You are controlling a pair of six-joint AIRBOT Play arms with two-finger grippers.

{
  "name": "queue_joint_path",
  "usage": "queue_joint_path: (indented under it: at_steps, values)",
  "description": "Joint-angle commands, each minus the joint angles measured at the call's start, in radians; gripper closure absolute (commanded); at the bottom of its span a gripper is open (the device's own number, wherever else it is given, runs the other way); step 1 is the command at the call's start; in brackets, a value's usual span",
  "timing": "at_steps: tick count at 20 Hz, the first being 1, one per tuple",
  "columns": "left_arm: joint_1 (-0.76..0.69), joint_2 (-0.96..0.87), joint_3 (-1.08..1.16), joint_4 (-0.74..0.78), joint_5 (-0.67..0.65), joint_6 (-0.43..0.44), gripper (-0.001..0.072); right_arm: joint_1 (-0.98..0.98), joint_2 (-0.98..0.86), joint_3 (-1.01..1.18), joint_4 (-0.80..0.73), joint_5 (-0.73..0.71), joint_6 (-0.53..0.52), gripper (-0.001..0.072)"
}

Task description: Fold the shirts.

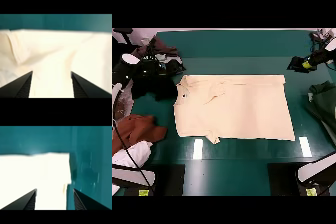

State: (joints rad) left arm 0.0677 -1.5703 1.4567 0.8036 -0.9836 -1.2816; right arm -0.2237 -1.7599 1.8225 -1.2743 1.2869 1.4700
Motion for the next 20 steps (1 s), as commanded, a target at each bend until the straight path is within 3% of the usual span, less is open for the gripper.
queue_joint_path:
  at_steps: [1,6,8,10,12,13,15,20]
  values:
    - [0.003,0.066,-0.005,0.150,-0.271,0.000,0.0245,-0.012,0.106,-0.157,0.024,0.098,-0.046,0.0186]
    - [0.003,0.320,-0.246,0.293,-0.321,-0.003,0.0242,-0.043,0.384,-0.602,0.040,-0.033,-0.115,0.0186]
    - [0.003,0.420,-0.350,0.365,-0.351,-0.029,0.0240,-0.093,0.474,-0.747,0.126,-0.064,-0.177,0.0186]
    - [0.003,0.479,-0.433,0.433,-0.375,-0.066,0.0130,-0.158,0.542,-0.857,0.218,-0.082,-0.221,0.0186]
    - [0.003,0.490,-0.493,0.427,-0.363,-0.076,0.0111,-0.220,0.597,-0.946,0.281,-0.084,-0.250,0.0187]
    - [0.003,0.490,-0.522,0.424,-0.367,-0.080,0.0003,-0.241,0.619,-0.983,0.289,-0.084,-0.252,0.0187]
    - [0.003,0.490,-0.579,0.423,-0.377,-0.079,-0.0005,-0.266,0.658,-1.050,0.288,-0.085,-0.260,0.0187]
    - [0.004,0.490,-0.724,0.323,-0.261,-0.039,-0.0005,-0.266,0.714,-1.152,0.287,-0.105,-0.275,0.0187]
